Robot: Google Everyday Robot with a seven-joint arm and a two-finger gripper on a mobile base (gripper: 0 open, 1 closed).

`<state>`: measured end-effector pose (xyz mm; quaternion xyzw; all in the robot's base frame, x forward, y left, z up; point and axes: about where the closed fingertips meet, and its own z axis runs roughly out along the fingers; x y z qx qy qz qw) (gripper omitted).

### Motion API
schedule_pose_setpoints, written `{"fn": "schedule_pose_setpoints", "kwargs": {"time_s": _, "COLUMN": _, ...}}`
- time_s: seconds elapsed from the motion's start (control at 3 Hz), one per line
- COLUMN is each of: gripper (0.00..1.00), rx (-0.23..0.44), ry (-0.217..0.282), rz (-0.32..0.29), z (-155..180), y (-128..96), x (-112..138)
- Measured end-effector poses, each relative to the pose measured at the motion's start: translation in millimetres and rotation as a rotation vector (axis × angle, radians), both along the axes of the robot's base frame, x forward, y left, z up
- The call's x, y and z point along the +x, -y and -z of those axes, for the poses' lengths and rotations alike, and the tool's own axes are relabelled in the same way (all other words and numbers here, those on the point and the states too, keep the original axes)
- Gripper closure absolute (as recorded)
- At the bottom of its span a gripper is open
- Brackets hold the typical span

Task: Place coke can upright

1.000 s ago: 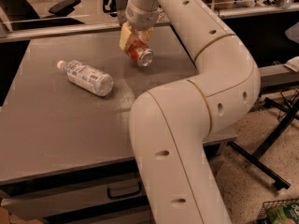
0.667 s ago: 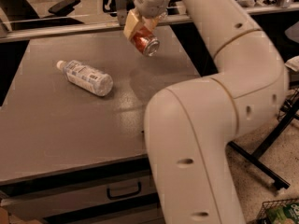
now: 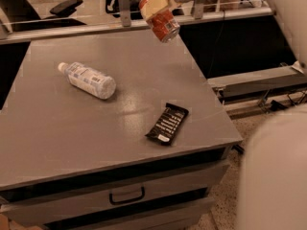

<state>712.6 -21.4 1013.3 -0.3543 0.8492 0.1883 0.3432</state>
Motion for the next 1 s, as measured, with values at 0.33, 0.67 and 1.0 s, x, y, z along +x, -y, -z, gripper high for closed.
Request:
{"fn": "schedule_pose_setpoints", "kwargs": {"time_s": 0.33, "gripper": 1.0, "rx": 0.108, "ry": 0.095, "rz": -0.096, "z": 10.9, "y": 1.1, "x": -24.2}}
{"fn": "schedule_pose_setpoints", "kwargs": {"time_s": 0.67, "gripper": 1.0, "rx": 0.178, "ry": 0.182, "rz": -0.139, "z": 9.0, "y": -6.1, "x": -30.5}}
{"fn": "schedule_pose_setpoints", "kwargs": {"time_s": 1.0, "gripper": 1.0, "rx": 0.17, "ry": 0.195, "rz": -0.141, "z": 5.0, "y": -7.5, "x": -28.3}}
